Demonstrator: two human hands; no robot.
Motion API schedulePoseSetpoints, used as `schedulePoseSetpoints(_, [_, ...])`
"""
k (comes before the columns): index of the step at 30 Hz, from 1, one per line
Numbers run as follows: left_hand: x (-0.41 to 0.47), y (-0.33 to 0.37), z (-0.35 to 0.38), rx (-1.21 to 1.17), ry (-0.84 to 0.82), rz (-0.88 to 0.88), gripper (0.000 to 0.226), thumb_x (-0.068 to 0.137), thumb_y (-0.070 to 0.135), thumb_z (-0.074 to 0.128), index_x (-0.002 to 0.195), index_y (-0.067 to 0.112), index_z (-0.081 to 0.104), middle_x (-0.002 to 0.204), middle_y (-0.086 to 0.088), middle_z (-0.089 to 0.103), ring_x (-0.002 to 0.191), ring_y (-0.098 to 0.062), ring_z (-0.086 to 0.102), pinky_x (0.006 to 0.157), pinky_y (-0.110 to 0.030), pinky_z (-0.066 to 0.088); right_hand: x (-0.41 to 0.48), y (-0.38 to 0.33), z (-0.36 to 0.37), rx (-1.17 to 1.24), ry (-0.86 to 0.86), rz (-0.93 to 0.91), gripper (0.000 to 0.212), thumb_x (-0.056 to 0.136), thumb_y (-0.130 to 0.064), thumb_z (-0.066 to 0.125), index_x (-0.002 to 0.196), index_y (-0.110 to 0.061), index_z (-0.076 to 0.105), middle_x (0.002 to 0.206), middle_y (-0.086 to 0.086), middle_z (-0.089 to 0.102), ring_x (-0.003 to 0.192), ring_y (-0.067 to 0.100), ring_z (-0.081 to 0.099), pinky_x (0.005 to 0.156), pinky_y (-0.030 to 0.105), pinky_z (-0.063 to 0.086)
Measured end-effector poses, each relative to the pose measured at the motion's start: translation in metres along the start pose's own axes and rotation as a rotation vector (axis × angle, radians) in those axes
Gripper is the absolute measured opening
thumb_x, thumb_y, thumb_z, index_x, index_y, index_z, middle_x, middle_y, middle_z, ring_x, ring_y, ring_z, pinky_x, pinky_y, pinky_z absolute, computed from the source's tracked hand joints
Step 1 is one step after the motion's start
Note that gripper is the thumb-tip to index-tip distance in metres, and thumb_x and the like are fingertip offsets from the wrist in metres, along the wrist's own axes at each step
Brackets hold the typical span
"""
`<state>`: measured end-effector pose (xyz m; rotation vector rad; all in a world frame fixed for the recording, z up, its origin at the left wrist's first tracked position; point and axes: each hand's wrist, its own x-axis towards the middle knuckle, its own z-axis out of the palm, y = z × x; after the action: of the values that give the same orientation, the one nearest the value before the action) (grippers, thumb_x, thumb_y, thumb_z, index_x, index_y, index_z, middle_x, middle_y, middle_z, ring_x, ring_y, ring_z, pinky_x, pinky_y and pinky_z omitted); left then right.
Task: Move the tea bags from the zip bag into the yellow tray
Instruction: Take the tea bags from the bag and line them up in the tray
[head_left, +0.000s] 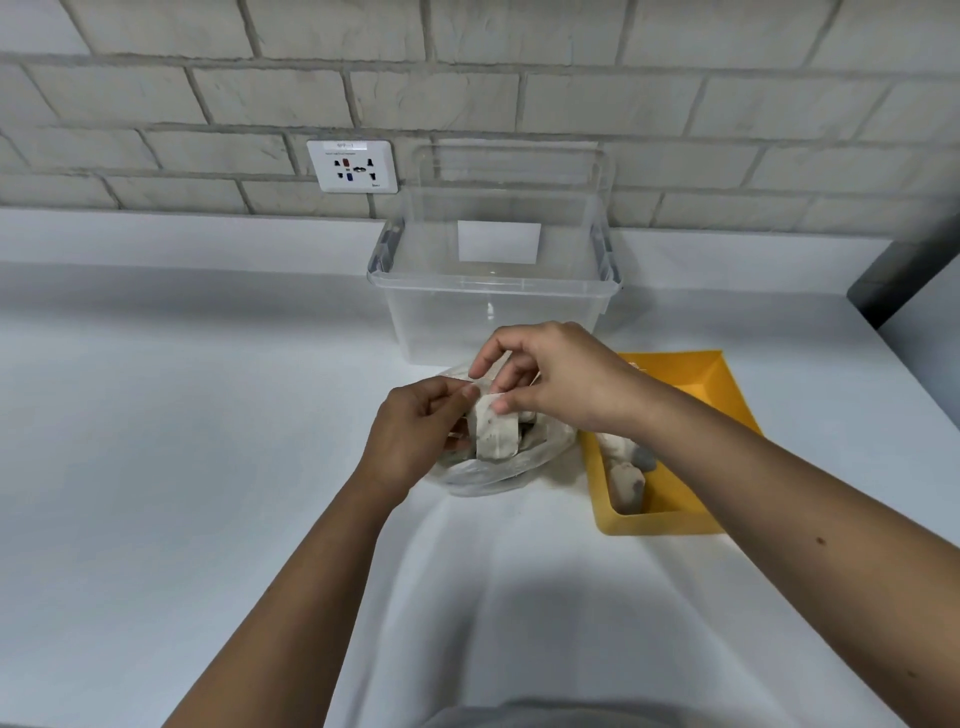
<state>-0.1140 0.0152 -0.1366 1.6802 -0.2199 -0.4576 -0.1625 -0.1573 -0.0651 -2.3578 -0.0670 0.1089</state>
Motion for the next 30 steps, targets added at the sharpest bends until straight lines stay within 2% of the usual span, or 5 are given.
schedulePoseSetpoints(6, [-0.003,0.004,-0.002,-0.126,-0.043,-0.053,0.018,0.099,0.015,0.058,0.098,0.006,0.074,0.076,-0.007,0.072,0.069,-0.015,0.067,0.059,-0.024,0.056,0.014,0.010,0.012,0.001,0.121,0.028,0.033,0.074,-0.009,0.082,0.099,-0.024,0.067,0.078,-0.007,0.070,0.064,-0.001,0.061,0.068,0.017,0.050])
schedulePoseSetpoints(12, [-0.003,0.003,-0.007,-0.114,-0.076,-0.048,0.020,0.090,0.015,0.071,0.109,0.009,0.072,0.095,-0.015,0.076,0.084,-0.027,0.071,0.075,-0.038,0.062,0.024,0.013,0.023,-0.004,0.157,0.008,0.033,0.074,-0.016,0.083,0.102,-0.022,0.067,0.078,-0.008,0.068,0.063,-0.001,0.059,0.062,0.010,0.047])
schedulePoseSetpoints(18, [0.008,-0.009,-0.017,0.045,0.227,0.039,0.010,0.091,0.016,0.067,0.097,0.021,0.074,0.085,-0.013,0.075,0.085,-0.028,0.073,0.084,-0.047,0.060,0.030,0.035,0.028,-0.046,0.254,0.021,0.023,0.077,-0.001,0.077,0.096,-0.014,0.072,0.082,-0.002,0.069,0.074,0.006,0.065,0.073,0.018,0.054])
schedulePoseSetpoints(26, [0.011,-0.017,-0.021,0.007,0.286,0.006,0.009,0.090,0.019,0.066,0.090,0.024,0.074,0.082,-0.004,0.076,0.082,-0.025,0.074,0.085,-0.051,0.059,0.046,0.067,0.063,-0.516,0.012,-0.014,0.022,0.088,-0.012,0.062,0.107,-0.016,0.072,0.108,0.005,0.071,0.103,0.024,0.063,0.086,0.034,0.050])
schedulePoseSetpoints(30, [0.010,-0.018,-0.022,0.009,0.286,-0.006,0.010,0.090,0.019,0.066,0.088,0.025,0.074,0.080,0.001,0.076,0.081,-0.021,0.073,0.085,-0.050,0.059,0.060,0.072,0.079,-0.696,-0.029,0.002,0.018,0.084,-0.010,0.060,0.099,-0.012,0.070,0.105,0.009,0.068,0.094,0.028,0.065,0.069,0.031,0.050])
